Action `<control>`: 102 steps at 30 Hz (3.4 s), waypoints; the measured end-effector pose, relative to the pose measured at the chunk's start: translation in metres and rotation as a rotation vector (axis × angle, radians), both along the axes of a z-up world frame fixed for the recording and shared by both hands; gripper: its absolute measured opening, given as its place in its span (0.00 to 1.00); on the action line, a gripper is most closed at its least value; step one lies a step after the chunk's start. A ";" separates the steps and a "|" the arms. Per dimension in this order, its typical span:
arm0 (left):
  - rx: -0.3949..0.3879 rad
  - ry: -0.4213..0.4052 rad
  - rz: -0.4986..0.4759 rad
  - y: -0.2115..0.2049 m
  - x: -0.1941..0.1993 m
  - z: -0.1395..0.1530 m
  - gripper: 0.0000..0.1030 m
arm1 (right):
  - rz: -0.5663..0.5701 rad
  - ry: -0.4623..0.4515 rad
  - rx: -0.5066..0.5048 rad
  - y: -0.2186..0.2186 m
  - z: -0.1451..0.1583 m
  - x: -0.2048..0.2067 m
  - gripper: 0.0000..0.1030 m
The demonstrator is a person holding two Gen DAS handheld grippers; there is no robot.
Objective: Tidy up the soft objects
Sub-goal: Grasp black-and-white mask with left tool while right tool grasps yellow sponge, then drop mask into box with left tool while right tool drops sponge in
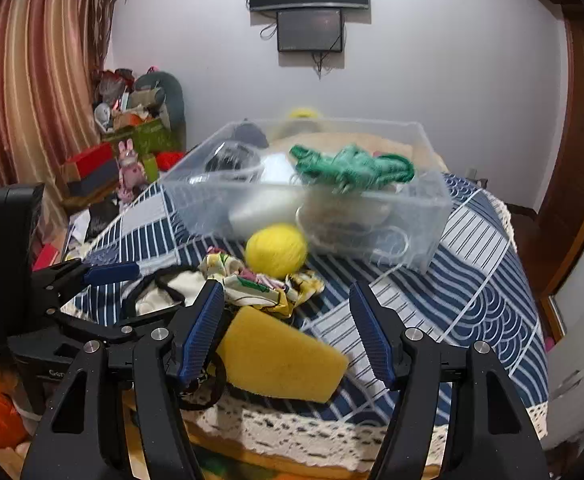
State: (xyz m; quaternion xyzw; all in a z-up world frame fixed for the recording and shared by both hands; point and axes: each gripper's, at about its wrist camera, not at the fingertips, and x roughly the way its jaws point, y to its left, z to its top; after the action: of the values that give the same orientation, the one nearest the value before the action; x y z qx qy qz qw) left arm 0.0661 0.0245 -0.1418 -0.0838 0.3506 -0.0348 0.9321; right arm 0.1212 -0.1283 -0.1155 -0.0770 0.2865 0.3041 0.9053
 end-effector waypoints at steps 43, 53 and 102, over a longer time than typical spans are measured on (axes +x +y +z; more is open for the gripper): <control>0.092 -0.284 0.035 0.013 -0.031 0.090 0.16 | -0.099 -0.031 0.069 -0.039 0.015 -0.001 0.61; 0.053 -0.390 0.062 0.017 -0.008 0.131 0.16 | -0.123 -0.123 0.134 -0.037 0.049 0.013 0.62; 0.055 -0.258 0.052 0.011 0.073 0.085 0.52 | -0.109 -0.070 0.083 -0.001 0.043 0.067 0.69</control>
State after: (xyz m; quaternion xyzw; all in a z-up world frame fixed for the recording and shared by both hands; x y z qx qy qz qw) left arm 0.1388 0.0357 -0.0568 -0.0621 0.2265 -0.0116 0.9720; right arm 0.1884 -0.1290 -0.0729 -0.0343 0.2454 0.2629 0.9325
